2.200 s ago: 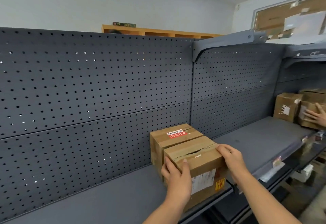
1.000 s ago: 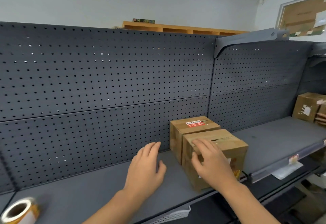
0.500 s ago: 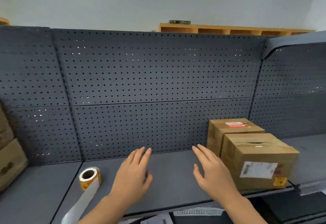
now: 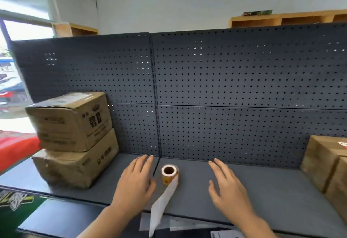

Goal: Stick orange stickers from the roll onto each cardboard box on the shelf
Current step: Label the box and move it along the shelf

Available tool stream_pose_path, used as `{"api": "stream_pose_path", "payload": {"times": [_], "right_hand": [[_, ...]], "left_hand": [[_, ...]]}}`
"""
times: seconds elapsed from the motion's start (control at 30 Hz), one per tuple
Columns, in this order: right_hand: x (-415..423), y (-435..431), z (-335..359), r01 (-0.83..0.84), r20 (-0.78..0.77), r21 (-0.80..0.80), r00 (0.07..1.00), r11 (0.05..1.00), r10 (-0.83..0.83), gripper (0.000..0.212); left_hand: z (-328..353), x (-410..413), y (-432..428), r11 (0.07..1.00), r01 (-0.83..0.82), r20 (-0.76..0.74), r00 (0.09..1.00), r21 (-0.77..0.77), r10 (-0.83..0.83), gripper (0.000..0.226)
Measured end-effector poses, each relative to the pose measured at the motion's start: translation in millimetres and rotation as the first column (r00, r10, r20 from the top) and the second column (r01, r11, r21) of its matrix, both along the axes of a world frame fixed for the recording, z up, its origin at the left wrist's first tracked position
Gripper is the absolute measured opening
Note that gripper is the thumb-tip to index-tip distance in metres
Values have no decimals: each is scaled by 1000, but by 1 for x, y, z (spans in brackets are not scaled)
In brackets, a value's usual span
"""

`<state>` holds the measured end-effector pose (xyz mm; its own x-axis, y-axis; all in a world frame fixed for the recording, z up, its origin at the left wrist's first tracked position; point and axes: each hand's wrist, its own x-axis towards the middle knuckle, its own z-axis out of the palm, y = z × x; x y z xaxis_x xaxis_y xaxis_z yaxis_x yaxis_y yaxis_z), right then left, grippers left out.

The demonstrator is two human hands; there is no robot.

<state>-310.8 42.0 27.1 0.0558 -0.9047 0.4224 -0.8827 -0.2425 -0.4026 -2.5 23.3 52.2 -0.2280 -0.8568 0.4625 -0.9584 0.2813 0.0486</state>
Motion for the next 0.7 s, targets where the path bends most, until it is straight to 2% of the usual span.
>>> {"api": "stream_pose_path", "payload": {"times": [0.2,0.43,0.7], "right_hand": [[74,-24,16,-116,-25,2,993,993,116,59],[162,-57,34,-219,-29,-73,976,973,217,55],[269,-88,59,-347,-33,-136,938,928,346,55]], "left_hand": [[7,74,4,994,-100,-78,992,-49,96,66],[27,155,9,978,-178,-175,972,-109,157,61],[55,239,8,941,-323,-225,929,-101,295,61]]}}
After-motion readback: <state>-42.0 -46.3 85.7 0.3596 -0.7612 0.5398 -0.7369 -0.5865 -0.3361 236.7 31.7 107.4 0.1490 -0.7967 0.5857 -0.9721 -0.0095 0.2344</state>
